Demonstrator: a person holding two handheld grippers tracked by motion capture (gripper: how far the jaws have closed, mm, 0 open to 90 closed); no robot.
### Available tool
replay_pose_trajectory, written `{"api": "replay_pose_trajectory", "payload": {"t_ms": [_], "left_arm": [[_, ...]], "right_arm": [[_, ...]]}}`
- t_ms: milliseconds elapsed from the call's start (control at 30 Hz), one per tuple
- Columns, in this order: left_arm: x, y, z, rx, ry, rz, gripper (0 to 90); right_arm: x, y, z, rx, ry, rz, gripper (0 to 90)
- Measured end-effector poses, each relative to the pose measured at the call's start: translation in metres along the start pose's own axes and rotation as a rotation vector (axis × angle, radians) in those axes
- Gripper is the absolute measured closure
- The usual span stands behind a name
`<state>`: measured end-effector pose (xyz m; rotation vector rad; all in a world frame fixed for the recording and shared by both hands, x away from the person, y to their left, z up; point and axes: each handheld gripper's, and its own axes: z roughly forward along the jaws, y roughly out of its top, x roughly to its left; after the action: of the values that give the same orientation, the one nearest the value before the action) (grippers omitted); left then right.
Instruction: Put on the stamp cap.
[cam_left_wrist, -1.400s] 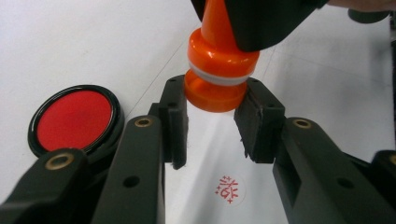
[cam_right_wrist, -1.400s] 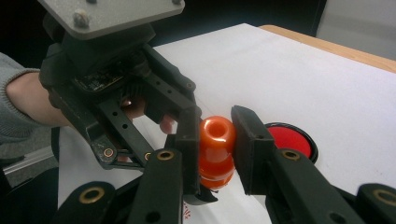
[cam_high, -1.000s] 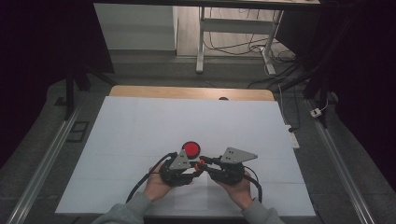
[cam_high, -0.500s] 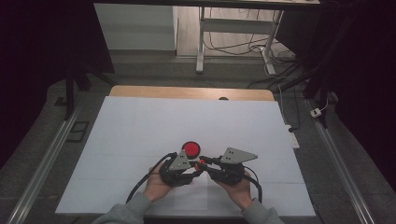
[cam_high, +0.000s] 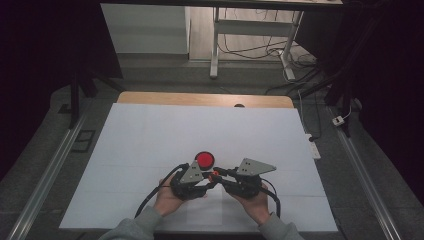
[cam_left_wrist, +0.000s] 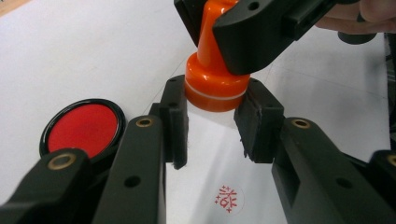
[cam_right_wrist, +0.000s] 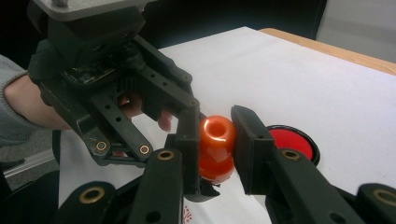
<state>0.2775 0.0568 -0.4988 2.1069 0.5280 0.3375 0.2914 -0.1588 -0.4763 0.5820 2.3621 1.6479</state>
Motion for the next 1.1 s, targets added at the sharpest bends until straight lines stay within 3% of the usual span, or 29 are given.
{"api": "replay_pose_trajectory", "payload": {"t_ms": [667,900,1100], "left_arm": [[-0.002,-0.002,0.002,0.011,0.008,0.0,65.5],[-0.001,-0.005,0.005,0.049,-0.003,0.008,65.4],[-0.001,-0.006,0.005,0.052,-0.009,0.001,65.4]], "right_arm": [[-0.001,-0.006,0.001,-0.009,0.005,0.024,72.5],[0.002,-0.012,0.004,0.0,-0.007,0.019,72.6],[0.001,-0.016,0.006,-0.002,-0.006,0.038,72.7]]}}
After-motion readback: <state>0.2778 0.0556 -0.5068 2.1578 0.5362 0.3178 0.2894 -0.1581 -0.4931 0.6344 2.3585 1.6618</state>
